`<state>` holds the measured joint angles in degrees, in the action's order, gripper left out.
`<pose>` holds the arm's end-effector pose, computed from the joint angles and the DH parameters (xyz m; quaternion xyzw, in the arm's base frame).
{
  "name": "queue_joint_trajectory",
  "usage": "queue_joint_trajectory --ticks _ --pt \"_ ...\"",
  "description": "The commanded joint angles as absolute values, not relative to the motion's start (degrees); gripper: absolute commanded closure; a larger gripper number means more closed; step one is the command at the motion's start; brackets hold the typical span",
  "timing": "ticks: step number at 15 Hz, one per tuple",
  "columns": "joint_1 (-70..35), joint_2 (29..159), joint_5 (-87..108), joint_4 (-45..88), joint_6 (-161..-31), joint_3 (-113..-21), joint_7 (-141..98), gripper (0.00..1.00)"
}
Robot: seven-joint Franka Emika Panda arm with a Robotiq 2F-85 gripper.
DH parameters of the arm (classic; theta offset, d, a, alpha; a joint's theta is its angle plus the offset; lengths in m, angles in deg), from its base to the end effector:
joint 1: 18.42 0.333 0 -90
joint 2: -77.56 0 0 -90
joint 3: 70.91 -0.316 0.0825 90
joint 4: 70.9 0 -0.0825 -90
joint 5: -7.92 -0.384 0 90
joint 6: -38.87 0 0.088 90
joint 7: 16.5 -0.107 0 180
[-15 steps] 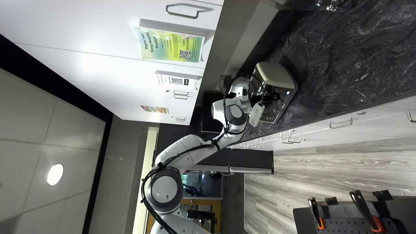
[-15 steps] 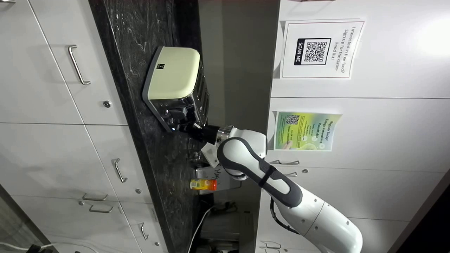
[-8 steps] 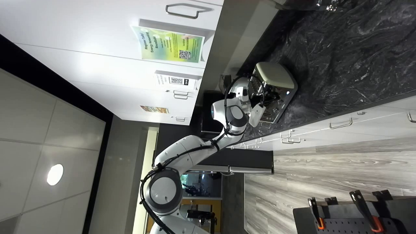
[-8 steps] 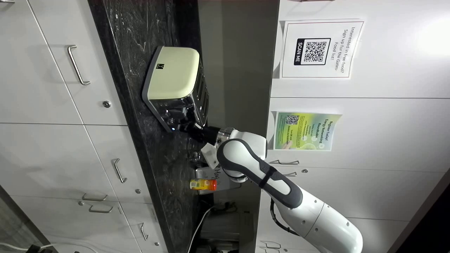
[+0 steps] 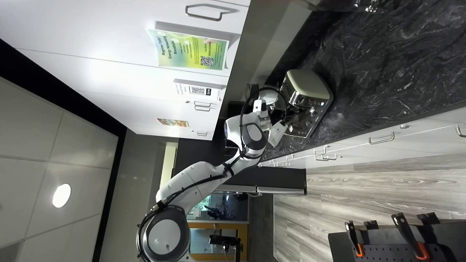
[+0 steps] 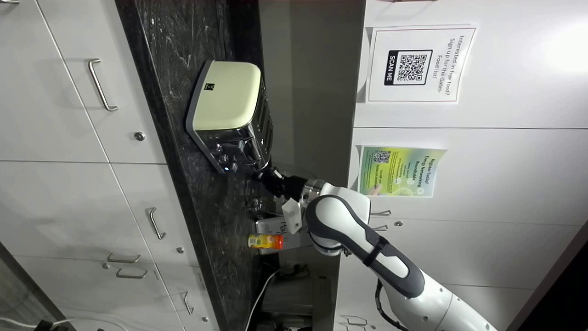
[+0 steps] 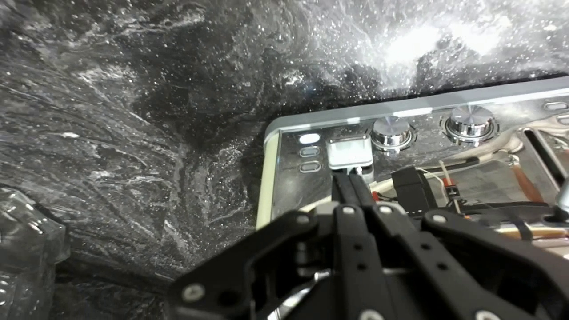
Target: Turn on the right side of the toaster
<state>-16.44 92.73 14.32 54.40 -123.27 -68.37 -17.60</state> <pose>0.5914 0.0005 0.3057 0.9810 0.0366 0.1877 0.0315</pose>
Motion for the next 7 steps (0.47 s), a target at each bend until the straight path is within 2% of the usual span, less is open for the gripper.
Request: queue_joint_trajectory --ticks 1,7 --pt "-17.7 84.5 12.7 59.9 -118.3 -70.0 -14.1 1.0" --pt "-17.3 79.9 12.5 62.0 -113.2 -70.4 -10.5 1.0"
